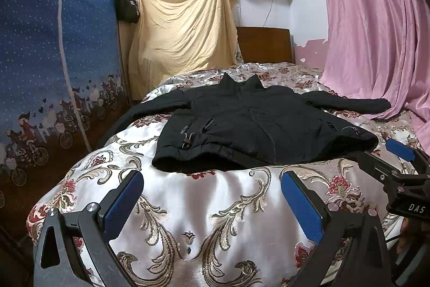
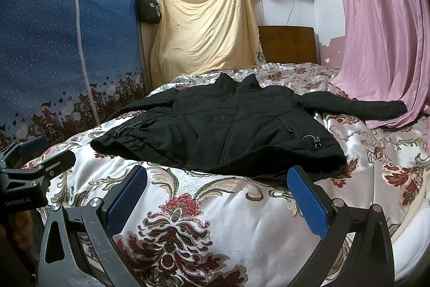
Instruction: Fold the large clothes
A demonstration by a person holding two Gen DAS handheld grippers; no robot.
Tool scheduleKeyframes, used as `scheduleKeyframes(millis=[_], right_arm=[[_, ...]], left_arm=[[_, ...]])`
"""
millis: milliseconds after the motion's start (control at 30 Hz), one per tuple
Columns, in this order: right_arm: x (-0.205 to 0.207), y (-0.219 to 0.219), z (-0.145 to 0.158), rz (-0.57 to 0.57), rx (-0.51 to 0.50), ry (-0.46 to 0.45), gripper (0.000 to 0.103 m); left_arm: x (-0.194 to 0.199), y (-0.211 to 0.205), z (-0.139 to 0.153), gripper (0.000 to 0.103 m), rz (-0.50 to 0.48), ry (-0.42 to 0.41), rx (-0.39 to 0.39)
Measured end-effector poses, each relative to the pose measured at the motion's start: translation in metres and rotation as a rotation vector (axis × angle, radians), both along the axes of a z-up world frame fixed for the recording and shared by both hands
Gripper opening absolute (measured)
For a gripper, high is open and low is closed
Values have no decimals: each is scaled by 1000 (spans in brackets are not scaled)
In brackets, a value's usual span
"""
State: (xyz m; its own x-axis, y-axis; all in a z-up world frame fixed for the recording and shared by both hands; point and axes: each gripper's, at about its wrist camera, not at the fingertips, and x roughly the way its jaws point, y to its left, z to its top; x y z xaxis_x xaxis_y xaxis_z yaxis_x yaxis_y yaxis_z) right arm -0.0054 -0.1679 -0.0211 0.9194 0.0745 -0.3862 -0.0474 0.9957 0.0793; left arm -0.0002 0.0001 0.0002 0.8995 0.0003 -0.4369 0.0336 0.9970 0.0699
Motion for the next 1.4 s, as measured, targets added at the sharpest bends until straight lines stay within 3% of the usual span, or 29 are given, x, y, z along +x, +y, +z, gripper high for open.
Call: scheduleKeyframes(millis=[1400], right_arm=[[1, 4, -3, 2, 0, 7, 102]], left_arm=[[0, 0, 0, 103, 0, -2, 2]])
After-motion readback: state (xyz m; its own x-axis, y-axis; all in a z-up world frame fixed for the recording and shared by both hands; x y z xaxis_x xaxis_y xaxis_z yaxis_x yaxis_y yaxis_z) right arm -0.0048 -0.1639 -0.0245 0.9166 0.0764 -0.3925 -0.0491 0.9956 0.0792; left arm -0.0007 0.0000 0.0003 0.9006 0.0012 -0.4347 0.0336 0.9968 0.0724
